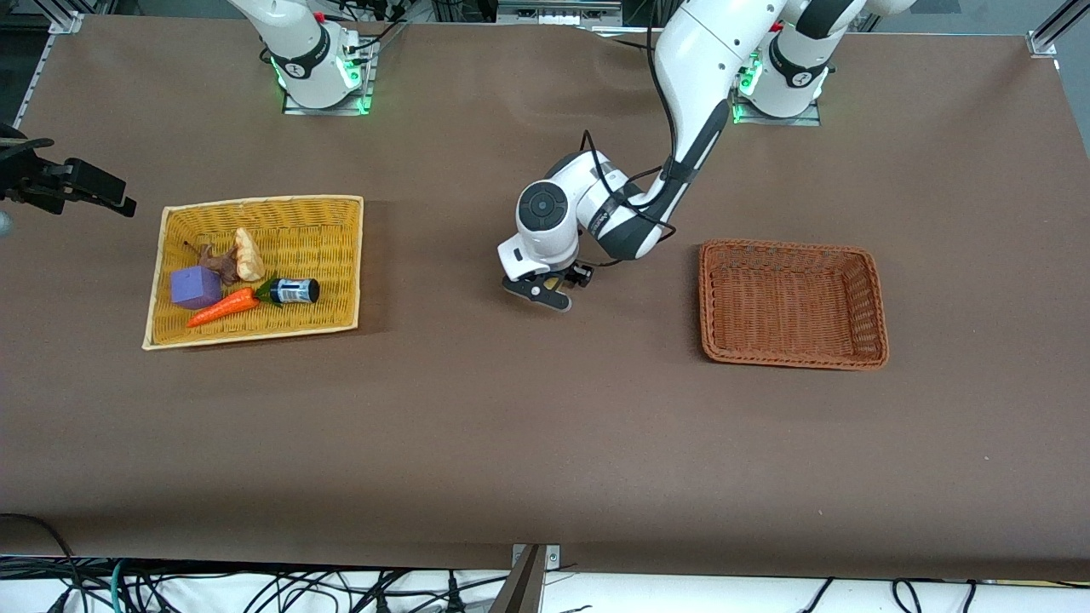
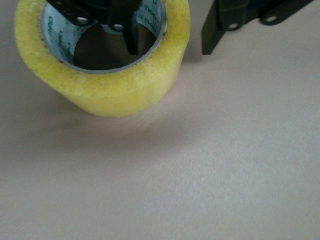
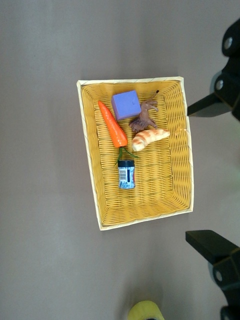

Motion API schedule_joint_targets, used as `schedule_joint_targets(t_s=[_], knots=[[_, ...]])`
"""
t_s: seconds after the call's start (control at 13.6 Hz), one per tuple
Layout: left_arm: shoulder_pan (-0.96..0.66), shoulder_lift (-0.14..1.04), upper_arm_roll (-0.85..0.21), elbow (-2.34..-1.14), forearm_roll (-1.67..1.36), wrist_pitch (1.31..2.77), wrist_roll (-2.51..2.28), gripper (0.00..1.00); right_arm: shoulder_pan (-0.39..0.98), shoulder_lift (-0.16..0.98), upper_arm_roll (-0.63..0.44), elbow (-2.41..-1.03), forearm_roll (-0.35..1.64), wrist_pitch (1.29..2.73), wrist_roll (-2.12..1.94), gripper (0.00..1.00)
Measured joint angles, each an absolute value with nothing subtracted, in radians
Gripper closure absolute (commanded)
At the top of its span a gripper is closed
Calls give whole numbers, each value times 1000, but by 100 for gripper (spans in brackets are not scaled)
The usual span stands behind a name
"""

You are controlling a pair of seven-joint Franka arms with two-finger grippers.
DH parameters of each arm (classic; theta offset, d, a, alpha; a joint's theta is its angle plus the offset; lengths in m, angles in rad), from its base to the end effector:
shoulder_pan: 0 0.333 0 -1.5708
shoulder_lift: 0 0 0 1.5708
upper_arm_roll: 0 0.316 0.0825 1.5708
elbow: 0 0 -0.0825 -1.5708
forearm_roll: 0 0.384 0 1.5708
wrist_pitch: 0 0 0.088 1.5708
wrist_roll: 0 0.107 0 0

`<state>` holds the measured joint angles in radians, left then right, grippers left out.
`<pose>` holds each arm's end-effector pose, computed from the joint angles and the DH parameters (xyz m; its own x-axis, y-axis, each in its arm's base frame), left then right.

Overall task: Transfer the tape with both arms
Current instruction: 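Carry the tape with the left gripper over the brown basket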

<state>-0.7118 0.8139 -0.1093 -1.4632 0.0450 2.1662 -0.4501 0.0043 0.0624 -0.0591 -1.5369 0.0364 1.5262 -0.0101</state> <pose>0.4931 -0.5083 0.1899 0.9268 -0.3575 -0.1148 -0.3604 -0.9328 -0.0055 0.5676 -0.0260 0.6017 0.9964 -0.0431 -0.0726 -0.0456 -0.9984 -0.0334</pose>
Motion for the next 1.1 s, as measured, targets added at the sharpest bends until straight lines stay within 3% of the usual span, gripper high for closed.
schedule_joint_targets(t_s=[0.59,1.1], knots=[[-712,785,-108,-1426,45,2147,-449,100,8,81,-57,-1535,37,1527,-10,0],[-632,615,-68,-1413,46,1940,-533,100,19,87,-54,-1529,37,1528,-10,0]])
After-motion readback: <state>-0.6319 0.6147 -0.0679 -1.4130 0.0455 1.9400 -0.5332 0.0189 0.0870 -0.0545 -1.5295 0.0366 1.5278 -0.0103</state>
